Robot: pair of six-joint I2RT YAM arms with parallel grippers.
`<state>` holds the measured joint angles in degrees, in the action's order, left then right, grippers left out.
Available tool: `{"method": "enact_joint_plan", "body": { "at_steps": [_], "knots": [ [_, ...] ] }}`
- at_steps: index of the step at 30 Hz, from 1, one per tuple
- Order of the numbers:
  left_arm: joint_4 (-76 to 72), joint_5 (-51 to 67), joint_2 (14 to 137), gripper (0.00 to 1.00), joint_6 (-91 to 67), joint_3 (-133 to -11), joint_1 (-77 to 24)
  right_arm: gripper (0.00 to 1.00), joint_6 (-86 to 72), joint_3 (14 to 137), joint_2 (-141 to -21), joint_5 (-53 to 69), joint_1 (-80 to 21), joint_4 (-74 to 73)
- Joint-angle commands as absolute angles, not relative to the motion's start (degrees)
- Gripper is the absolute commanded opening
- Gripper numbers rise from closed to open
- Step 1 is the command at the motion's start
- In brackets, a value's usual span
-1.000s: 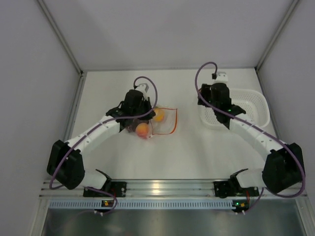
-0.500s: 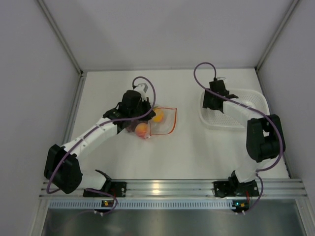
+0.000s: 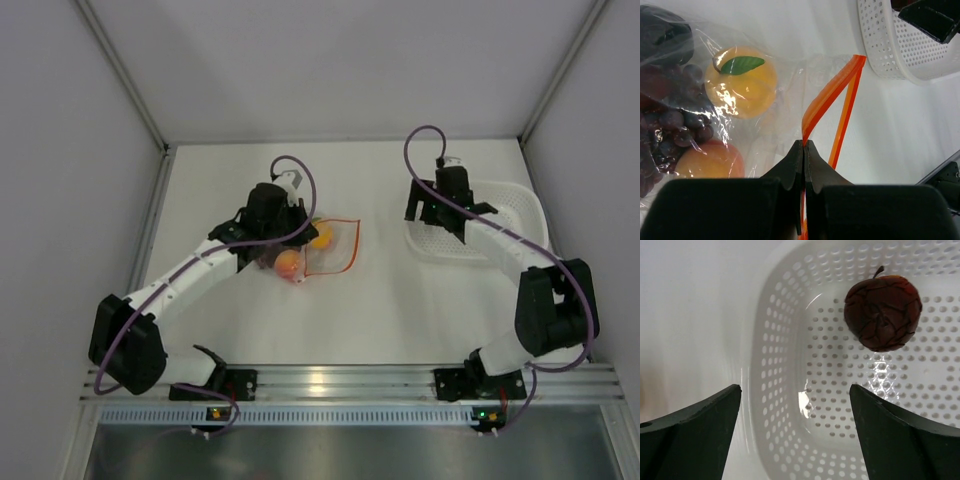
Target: Open the zip-top bag and remove the fake food
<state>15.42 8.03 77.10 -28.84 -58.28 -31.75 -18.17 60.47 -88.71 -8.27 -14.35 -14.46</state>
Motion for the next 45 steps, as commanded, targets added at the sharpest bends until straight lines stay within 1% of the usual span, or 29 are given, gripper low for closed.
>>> {"method": "enact_joint_plan", "body": {
  "at_steps": [1,5,6,8,10,15,18,19,24,29,35,38,45],
  "knots": [
    [13.2,9.7,74.6,0.00,-29.4,-59.4,-31.4,0.88,-20.7,57.4,-81.5,-0.3,-14.7,-8.4],
    [13.1,10.7,74.2,0.00,-30.8,-60.0,-31.6,0.85,-18.6,54.4,-75.1,-0.3,-22.2,-1.6],
    [13.1,10.7,74.3,0.00,-31.0,-60.1,-31.6,0.84,-17.9,52.9,-72.7,-0.3,-26.1,-0.5],
    [13.1,10.8,74.2,0.00,-31.3,-60.5,-31.6,0.82,-17.3,51.6,-71.0,-0.5,-30.0,3.3],
    [13.1,10.7,74.0,0.00,-31.5,-60.6,-31.7,0.75,-17.3,49.9,-69.8,1.6,-34.5,8.0],
    [13.0,11.4,73.2,0.00,-32.3,-62.0,-33.0,0.63,-19.3,47.3,-70.7,1.5,-42.3,15.8],
    [12.9,10.9,72.3,0.00,-32.5,-62.4,-34.0,0.60,-18.6,48.3,-72.8,0.4,-45.7,17.1],
    [13.0,10.8,72.1,0.00,-32.6,-62.7,-34.3,0.60,-17.3,48.9,-74.2,-2.4,-46.5,16.3],
    [13.0,10.8,70.6,0.00,-32.9,-62.8,-35.6,0.58,-15.3,51.3,-78.4,-5.0,-49.5,14.2],
    [13.0,12.1,70.1,0.00,-33.2,-63.0,-36.1,0.59,-13.8,51.6,-81.4,-9.1,-50.4,14.3],
    [13.0,12.8,70.2,0.00,-34.0,-63.4,-37.2,0.61,-12.0,49.2,-84.4,-12.2,-50.4,20.3],
    [12.8,14.0,69.9,0.00,-34.9,-63.6,-37.5,0.61,-11.4,47.6,-86.0,-12.2,-50.4,26.6],
    [12.7,13.9,67.3,0.00,-35.0,-63.8,-38.4,0.63,-11.2,48.5,-86.7,-12.4,-50.4,26.1]
  ]
}}
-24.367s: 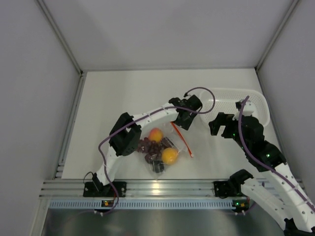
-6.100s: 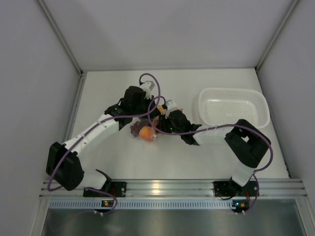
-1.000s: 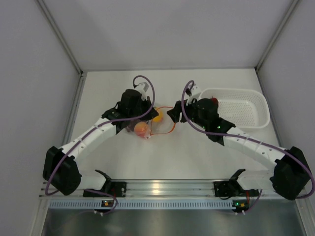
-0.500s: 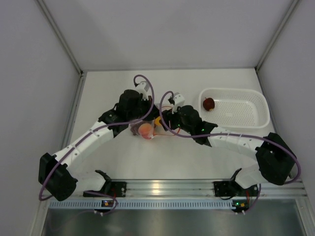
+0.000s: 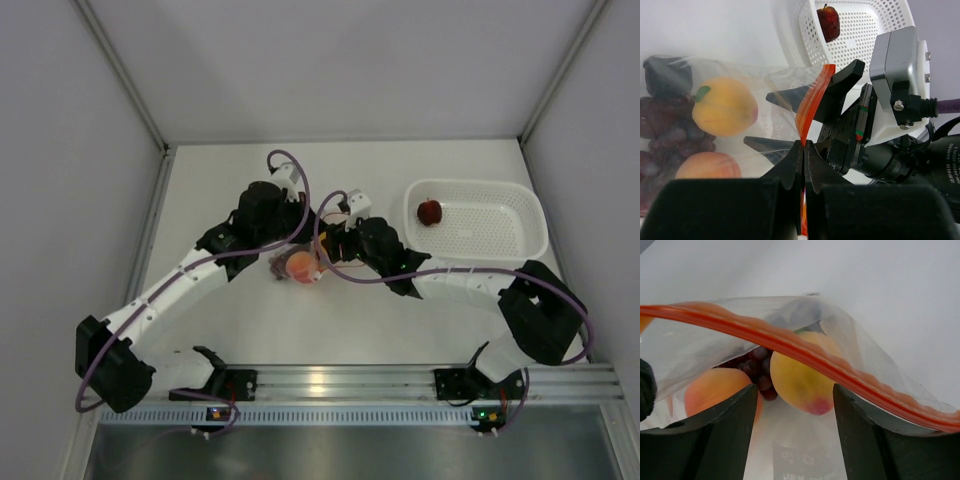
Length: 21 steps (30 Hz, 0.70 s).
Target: Open the zip-top bag and remove the fake food
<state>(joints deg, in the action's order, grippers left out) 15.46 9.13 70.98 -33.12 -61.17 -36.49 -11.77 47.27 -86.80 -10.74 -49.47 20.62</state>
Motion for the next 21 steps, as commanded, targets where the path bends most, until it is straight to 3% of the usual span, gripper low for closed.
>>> {"method": "enact_joint_plan", "body": {
  "at_steps": [1,8,16,21],
  "knots": [
    [12.7,13.9,66.6,0.00,-35.2,-63.6,-38.4,0.63,-11.1,48.2,-86.4,-12.0,-50.4,26.3],
    [12.8,9.0,66.1,0.00,-35.2,-61.6,-38.3,0.66,-7.2,48.8,-89.8,-6.9,-50.8,29.3],
    [12.8,7.6,69.4,0.00,-34.8,-59.2,-35.9,0.70,-6.3,56.1,-96.1,-14.1,-50.7,21.7],
    [12.7,7.6,71.2,0.00,-33.8,-59.1,-34.9,0.83,-6.2,55.7,-97.4,-14.2,-50.8,20.7]
  ]
}}
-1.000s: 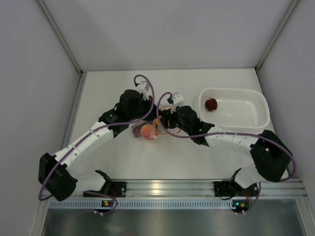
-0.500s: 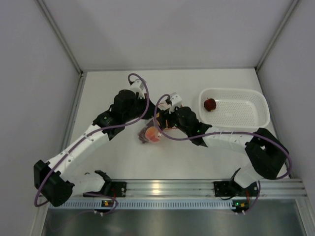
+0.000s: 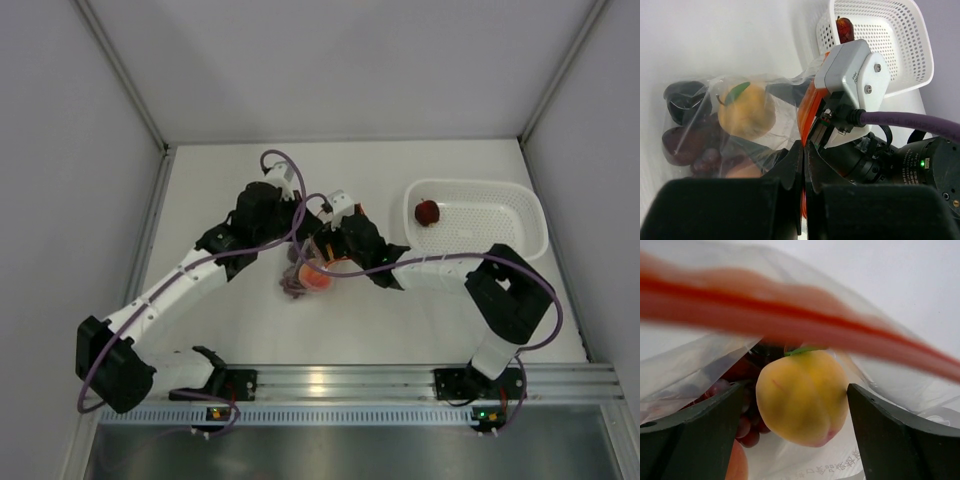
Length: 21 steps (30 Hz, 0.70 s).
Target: Open the zip-top bag and remove the fake food
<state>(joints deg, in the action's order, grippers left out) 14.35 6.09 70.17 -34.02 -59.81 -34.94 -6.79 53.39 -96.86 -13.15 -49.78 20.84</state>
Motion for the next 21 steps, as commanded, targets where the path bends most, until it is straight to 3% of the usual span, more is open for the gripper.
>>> {"method": "enact_joint_plan", "body": {
  "at_steps": [1,15,21],
  "knots": [
    [12.8,7.6,71.8,0.00,-33.8,-59.1,-34.9,0.86,-6.1,55.9,-97.8,-14.2,-50.5,20.6],
    [12.7,10.4,75.3,0.00,-32.6,-59.5,-34.1,0.88,-9.3,60.5,-107.4,-7.4,-45.2,23.7],
    [12.7,10.4,75.9,0.00,-32.3,-59.3,-33.8,0.62,-9.8,60.2,-108.3,-6.2,-44.4,26.5]
  ]
}}
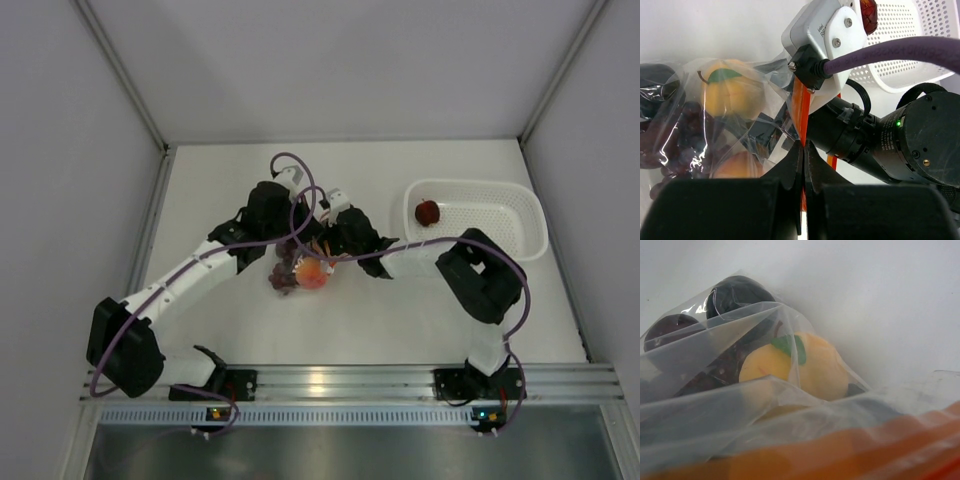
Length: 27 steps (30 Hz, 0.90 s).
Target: Open the zip-top bag and remove the fake food
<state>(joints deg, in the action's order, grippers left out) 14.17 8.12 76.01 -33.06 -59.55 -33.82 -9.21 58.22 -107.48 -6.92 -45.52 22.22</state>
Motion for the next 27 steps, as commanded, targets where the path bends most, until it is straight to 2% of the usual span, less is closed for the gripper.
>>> {"method": "enact_joint_plan", "body": {
  "at_steps": [1,4,7,18,27],
  "knots": [
    [12.7,9.8,75.8,0.00,-32.3,-59.3,-33.8,0.54,-9.8,60.0,-108.1,-6.2,-44.3,26.5],
    [12.7,8.4,75.6,0.00,-31.9,-58.9,-33.7,0.44,-9.8,58.5,-106.5,-5.2,-44.3,27.4],
    [12.7,7.3,75.7,0.00,-32.0,-58.5,-33.4,0.41,-10.7,55.5,-103.0,-4.3,-44.4,28.8],
    [12.0,6.9,78.0,0.00,-32.7,-58.4,-33.3,0.38,-12.0,46.8,-89.0,-2.5,-44.9,28.1],
    [8.9,11.9,79.4,0.00,-33.0,-57.6,-33.3,0.38,-14.5,45.8,-81.6,4.4,-45.2,26.6]
  ]
}}
